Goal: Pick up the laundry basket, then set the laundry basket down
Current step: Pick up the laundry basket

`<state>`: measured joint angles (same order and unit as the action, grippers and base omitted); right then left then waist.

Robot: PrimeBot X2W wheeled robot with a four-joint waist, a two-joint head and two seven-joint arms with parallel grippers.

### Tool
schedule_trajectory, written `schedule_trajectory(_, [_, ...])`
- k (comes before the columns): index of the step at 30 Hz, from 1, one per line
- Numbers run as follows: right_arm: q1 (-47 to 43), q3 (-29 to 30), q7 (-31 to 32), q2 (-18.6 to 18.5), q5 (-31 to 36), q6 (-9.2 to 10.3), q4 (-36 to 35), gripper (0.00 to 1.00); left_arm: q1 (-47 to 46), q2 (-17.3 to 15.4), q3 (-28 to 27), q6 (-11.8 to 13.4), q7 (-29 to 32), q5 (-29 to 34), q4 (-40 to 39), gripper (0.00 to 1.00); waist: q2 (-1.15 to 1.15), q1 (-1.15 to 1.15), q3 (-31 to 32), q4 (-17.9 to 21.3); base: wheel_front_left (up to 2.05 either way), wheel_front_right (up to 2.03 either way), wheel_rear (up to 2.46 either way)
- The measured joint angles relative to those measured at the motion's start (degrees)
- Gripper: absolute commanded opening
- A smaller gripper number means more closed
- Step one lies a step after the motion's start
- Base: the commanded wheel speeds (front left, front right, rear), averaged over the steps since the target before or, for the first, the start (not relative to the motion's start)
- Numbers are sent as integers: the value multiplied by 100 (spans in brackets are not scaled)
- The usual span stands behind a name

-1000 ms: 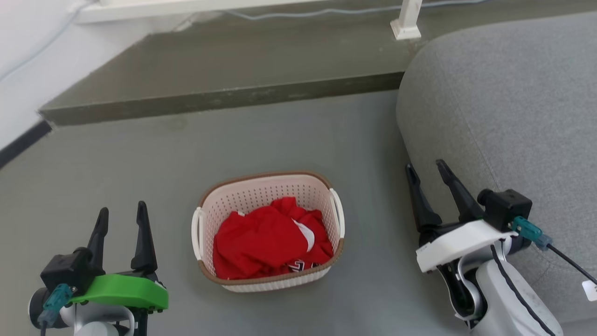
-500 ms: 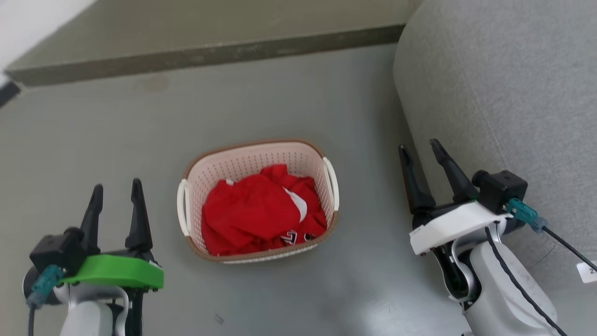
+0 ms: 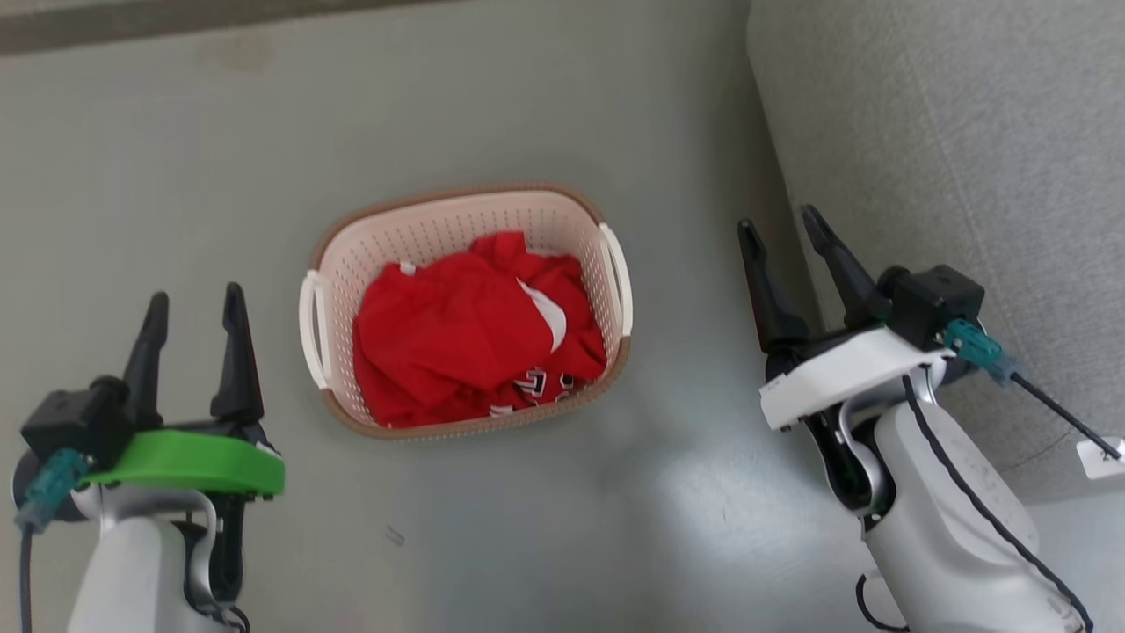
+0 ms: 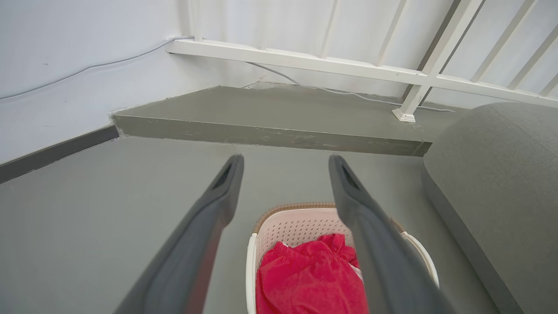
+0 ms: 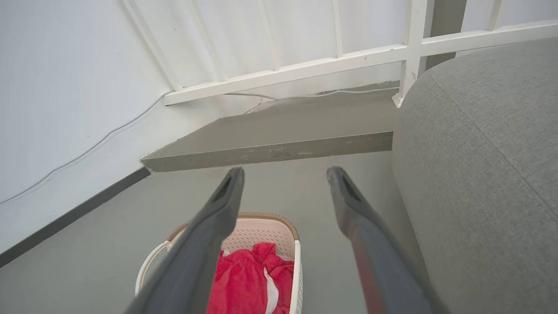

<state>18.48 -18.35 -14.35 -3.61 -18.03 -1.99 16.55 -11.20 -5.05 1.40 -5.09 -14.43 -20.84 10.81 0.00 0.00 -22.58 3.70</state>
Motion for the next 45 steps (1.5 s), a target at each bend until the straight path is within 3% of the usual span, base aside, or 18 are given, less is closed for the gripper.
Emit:
schedule_trajectory(24, [1368, -205, 30, 5, -26, 67, 1049, 100, -1446, -289, 132, -144, 87, -155, 1199, 100, 0, 1, -1595, -74, 0, 0, 0])
schedule_trajectory(45, [2505, -653, 296, -1, -669, 116, 2197, 100, -2616, -313, 563, -198, 469, -330, 2450, 100, 0, 0, -2581, -248, 0, 0, 0])
